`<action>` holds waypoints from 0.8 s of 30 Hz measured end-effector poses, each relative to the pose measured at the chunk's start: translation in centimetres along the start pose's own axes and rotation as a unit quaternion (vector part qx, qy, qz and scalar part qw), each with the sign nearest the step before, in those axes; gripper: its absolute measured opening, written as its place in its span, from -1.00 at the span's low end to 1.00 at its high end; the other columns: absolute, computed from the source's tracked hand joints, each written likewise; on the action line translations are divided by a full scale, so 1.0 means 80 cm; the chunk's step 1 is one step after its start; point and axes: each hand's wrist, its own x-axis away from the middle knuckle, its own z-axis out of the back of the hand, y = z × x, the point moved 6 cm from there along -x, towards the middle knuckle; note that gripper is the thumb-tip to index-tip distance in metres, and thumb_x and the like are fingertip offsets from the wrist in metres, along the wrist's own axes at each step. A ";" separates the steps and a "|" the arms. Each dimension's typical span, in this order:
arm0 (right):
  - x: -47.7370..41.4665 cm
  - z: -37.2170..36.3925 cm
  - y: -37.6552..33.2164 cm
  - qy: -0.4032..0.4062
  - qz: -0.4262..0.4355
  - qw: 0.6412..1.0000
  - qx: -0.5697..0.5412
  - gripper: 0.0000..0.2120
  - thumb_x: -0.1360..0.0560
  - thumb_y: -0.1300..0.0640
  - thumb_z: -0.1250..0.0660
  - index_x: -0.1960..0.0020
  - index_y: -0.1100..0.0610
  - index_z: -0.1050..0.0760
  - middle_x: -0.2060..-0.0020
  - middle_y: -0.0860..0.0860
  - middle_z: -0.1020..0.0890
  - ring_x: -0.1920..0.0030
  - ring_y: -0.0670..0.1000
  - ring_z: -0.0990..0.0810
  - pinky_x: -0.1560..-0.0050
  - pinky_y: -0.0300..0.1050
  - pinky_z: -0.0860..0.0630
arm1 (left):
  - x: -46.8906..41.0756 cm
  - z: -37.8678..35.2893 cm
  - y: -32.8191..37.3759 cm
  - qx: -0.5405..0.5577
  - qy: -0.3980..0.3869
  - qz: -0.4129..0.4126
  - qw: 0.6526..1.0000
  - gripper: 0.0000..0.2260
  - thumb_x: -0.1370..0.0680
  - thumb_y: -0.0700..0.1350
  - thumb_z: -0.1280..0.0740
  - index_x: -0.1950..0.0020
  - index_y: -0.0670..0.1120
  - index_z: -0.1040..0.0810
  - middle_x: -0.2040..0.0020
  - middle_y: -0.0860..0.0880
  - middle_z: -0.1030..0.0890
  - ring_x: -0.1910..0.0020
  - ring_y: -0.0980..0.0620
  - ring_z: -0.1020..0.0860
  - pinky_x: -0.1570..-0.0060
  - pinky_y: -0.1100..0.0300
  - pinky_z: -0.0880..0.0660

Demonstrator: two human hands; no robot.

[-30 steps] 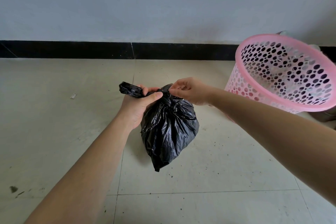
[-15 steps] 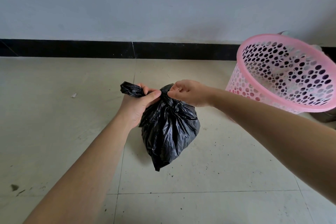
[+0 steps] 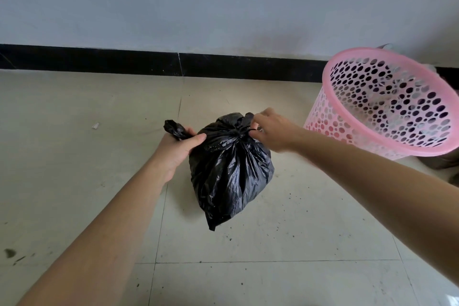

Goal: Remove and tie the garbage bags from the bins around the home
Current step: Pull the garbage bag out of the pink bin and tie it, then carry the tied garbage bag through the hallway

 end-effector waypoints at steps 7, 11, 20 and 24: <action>0.013 -0.045 0.024 -0.057 -0.145 0.944 -0.290 -0.58 -0.63 -0.03 -0.24 -0.43 0.06 -0.29 -0.15 0.15 -0.49 0.01 0.14 -0.59 0.00 0.10 -0.62 | -0.002 -0.024 -0.043 0.040 0.035 0.108 0.993 -0.73 -0.56 0.04 -0.43 -0.24 0.06 -0.56 -0.18 0.02 -0.65 -0.15 0.02 -0.60 -0.32 -0.03 -0.47; 0.017 -0.007 0.005 0.049 -0.146 0.952 -0.263 -0.74 -0.65 0.04 -0.20 -0.24 0.16 -0.45 -0.06 0.08 -0.53 -0.02 0.07 -0.50 0.05 -0.10 -0.40 | -0.002 -0.007 -0.007 0.012 0.106 0.081 0.991 -0.79 -0.50 -0.08 -0.52 -0.10 -0.07 -0.66 -0.03 -0.04 -0.71 -0.07 -0.01 -0.66 -0.17 0.04 -0.56; 0.067 0.252 -0.147 0.134 -0.095 0.938 -0.304 -0.86 -0.61 0.02 -0.22 -0.14 0.00 -0.46 -0.09 0.03 -0.54 0.02 -0.01 -0.48 0.06 -0.15 -0.31 | 0.106 0.081 0.290 -0.014 0.170 0.011 0.985 -0.90 -0.54 -0.11 -0.47 0.02 -0.13 -0.67 0.07 -0.02 -0.70 0.07 0.08 -0.66 0.15 0.24 -0.51; 0.110 0.441 -0.253 0.140 -0.042 0.944 -0.295 -0.76 -0.60 0.03 -0.22 -0.24 0.04 -0.47 -0.07 0.01 -0.49 0.06 -0.02 -0.45 0.06 -0.15 -0.29 | 0.191 0.148 0.479 0.004 0.193 -0.003 0.981 -0.87 -0.53 -0.08 -0.48 0.06 -0.13 -0.65 0.06 -0.06 -0.71 0.07 0.01 -0.67 0.09 0.15 -0.53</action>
